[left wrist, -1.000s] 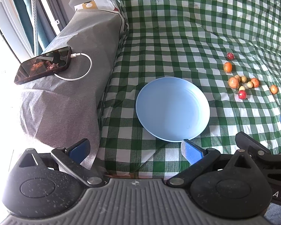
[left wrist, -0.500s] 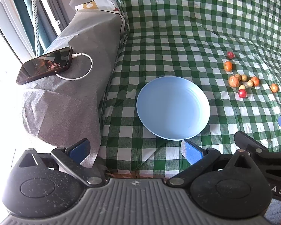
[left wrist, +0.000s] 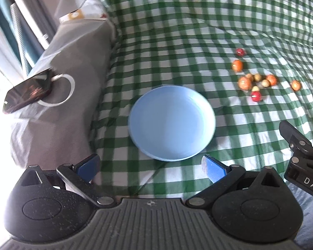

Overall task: Organize fruits
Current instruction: 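Grasp the red plum with the left tool while the right tool grasps a tangerine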

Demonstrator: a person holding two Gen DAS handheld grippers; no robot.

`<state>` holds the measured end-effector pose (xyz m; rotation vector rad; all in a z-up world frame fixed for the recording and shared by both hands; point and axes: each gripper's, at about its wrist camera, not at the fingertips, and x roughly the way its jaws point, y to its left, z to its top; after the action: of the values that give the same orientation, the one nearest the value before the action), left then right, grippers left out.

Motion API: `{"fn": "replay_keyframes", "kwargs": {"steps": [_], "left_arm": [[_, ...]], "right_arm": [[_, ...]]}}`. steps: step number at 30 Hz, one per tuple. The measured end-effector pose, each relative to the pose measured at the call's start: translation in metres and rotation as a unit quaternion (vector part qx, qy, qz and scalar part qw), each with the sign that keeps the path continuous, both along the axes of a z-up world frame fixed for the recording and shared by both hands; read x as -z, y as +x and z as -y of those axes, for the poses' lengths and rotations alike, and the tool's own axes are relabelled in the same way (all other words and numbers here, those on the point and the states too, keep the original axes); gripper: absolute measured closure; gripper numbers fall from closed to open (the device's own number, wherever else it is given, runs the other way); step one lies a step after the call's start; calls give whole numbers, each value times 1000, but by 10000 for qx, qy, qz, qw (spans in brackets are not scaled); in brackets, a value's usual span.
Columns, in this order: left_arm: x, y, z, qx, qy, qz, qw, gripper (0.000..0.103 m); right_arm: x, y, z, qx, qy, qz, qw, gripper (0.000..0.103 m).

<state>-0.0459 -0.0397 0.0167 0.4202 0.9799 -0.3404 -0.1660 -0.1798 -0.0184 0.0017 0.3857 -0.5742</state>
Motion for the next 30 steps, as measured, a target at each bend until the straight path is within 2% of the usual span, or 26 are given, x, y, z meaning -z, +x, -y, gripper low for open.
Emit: {"fn": "replay_keyframes", "kwargs": {"steps": [10, 17, 22, 27, 30], "left_arm": [[22, 1, 66, 598, 143, -96, 9981, 0], [52, 24, 107, 787, -228, -470, 9955, 0], [76, 51, 148, 763, -433, -542, 9947, 0], [110, 73, 199, 822, -627, -945, 9901, 0], [136, 80, 233, 837, -553, -1168, 9881, 0]], "right_arm": [[15, -14, 65, 720, 676, -193, 9949, 1], [47, -12, 126, 1251, 1106, -185, 9858, 1], [67, 5, 174, 1467, 1072, -180, 9832, 1], [83, 24, 232, 1752, 979, -226, 9794, 1], [88, 35, 273, 1895, 896, -234, 9775, 1]]}}
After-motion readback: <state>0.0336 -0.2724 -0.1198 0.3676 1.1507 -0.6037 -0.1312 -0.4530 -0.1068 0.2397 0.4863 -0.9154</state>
